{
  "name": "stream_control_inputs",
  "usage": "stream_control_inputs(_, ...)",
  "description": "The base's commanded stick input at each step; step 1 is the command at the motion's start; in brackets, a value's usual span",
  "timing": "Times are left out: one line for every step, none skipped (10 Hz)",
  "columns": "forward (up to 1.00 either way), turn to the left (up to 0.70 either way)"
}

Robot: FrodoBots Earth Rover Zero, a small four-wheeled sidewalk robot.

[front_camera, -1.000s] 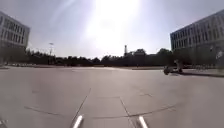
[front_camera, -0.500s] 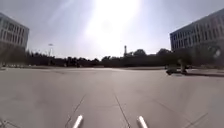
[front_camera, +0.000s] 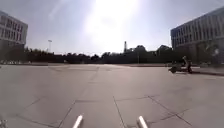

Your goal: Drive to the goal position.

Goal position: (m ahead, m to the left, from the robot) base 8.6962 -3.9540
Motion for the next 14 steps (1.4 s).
stream_control_inputs(0.99, -0.4)
stream_control_inputs(0.99, -0.4)
stream_control_inputs(0.99, -0.33)
stream_control_inputs(0.99, 0.0)
stream_control_inputs(0.99, 0.0)
stream_control_inputs(1.0, 0.0)
stream_control_inputs(1.0, 0.0)
stream_control_inputs(1.0, 0.0)
stream_control_inputs(1.0, 0.0)
stream_control_inputs(1.0, 0.0)
stream_control_inputs(1.0, 0.0)
stream_control_inputs(1.0, 0.0)
stream_control_inputs(1.0, 0.0)
stream_control_inputs(1.0, 0.0)
